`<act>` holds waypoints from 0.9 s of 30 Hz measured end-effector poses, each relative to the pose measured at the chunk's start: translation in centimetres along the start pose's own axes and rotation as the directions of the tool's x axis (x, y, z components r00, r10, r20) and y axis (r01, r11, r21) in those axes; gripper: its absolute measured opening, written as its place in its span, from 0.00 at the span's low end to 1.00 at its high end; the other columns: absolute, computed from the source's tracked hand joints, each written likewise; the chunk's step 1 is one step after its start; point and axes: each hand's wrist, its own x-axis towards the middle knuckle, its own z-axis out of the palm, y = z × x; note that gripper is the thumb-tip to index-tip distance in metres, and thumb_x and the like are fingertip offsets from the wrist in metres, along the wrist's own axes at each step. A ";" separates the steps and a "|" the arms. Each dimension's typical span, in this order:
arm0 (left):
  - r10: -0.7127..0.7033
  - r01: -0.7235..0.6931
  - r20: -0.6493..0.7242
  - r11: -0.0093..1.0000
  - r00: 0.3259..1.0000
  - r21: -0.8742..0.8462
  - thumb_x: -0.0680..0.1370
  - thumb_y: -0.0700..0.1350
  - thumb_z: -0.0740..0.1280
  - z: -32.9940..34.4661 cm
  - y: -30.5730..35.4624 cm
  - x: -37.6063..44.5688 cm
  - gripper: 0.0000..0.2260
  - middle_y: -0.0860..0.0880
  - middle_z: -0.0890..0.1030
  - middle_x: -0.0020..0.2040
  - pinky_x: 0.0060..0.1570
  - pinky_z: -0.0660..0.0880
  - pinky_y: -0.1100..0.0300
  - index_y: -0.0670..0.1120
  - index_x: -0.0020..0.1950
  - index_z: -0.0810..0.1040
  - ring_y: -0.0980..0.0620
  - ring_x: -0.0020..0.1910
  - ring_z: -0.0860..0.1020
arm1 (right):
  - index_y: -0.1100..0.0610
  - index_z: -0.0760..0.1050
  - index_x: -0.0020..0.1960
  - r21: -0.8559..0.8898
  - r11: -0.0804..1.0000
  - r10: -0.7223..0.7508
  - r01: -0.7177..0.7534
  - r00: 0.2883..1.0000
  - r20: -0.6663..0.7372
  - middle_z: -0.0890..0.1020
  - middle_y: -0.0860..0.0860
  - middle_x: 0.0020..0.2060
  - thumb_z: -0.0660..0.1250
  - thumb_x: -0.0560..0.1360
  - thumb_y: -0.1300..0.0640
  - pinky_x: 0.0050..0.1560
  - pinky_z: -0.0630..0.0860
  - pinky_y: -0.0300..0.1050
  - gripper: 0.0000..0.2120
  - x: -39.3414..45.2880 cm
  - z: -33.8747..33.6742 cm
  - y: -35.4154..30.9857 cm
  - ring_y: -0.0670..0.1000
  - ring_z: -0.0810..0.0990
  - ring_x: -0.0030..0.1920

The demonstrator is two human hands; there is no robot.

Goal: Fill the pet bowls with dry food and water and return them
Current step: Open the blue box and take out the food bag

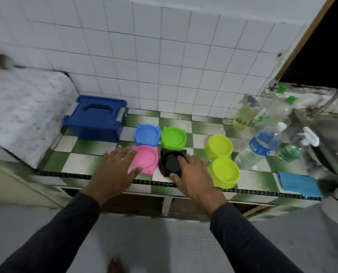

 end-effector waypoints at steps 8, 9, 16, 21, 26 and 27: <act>-0.068 0.068 0.002 0.997 0.998 -0.023 0.79 0.70 0.49 -2.4 -12.6 0.8 0.36 0.46 0.66 0.80 0.77 0.61 0.38 0.52 0.81 0.62 0.43 0.80 0.61 | 0.55 0.63 0.76 0.041 0.997 -0.065 0.065 0.998 -0.016 0.69 0.58 0.73 0.62 0.77 0.38 0.74 0.62 0.58 0.33 7.2 -0.3 -11.5 0.60 0.67 0.72; -0.066 0.066 -0.001 0.997 0.998 -0.031 0.77 0.70 0.46 -2.6 -14.1 0.9 0.38 0.46 0.66 0.80 0.77 0.61 0.38 0.51 0.81 0.62 0.43 0.80 0.61 | 0.55 0.62 0.77 0.036 0.997 -0.065 0.066 0.998 -0.012 0.67 0.59 0.75 0.61 0.78 0.38 0.75 0.61 0.58 0.33 8.1 -0.3 -12.8 0.60 0.65 0.74; -0.112 0.112 0.001 0.991 0.994 -0.068 0.76 0.69 0.45 -4.1 -22.6 3.1 0.40 0.43 0.66 0.80 0.76 0.61 0.39 0.48 0.81 0.64 0.40 0.80 0.62 | 0.55 0.61 0.77 0.080 0.995 -0.056 0.057 0.998 -0.019 0.63 0.61 0.77 0.59 0.80 0.38 0.77 0.59 0.58 0.32 13.5 -0.6 -20.2 0.62 0.61 0.76; -0.122 0.118 -0.022 0.986 0.992 -0.116 0.77 0.69 0.48 -3.8 -26.3 5.8 0.39 0.41 0.67 0.79 0.76 0.62 0.41 0.46 0.81 0.64 0.39 0.79 0.62 | 0.56 0.62 0.77 0.100 0.992 -0.077 0.080 0.997 -0.031 0.65 0.61 0.75 0.60 0.80 0.39 0.76 0.60 0.58 0.32 17.5 -0.7 -22.8 0.62 0.62 0.75; -0.143 0.137 -0.032 0.978 0.989 -0.156 0.76 0.70 0.48 -3.1 -28.9 9.1 0.40 0.42 0.67 0.79 0.77 0.63 0.43 0.47 0.81 0.64 0.41 0.79 0.62 | 0.56 0.61 0.77 0.116 0.990 -0.079 0.082 0.996 -0.032 0.65 0.59 0.75 0.61 0.80 0.39 0.76 0.59 0.57 0.32 21.6 -0.4 -23.9 0.61 0.63 0.75; -0.142 0.135 -0.030 0.978 0.989 -0.161 0.76 0.70 0.47 -2.9 -29.3 9.8 0.40 0.42 0.67 0.78 0.77 0.63 0.43 0.47 0.81 0.64 0.41 0.79 0.63 | 0.56 0.61 0.78 0.121 0.989 -0.077 0.080 0.997 -0.027 0.64 0.59 0.76 0.60 0.80 0.39 0.76 0.59 0.57 0.32 22.3 -0.4 -24.0 0.61 0.62 0.75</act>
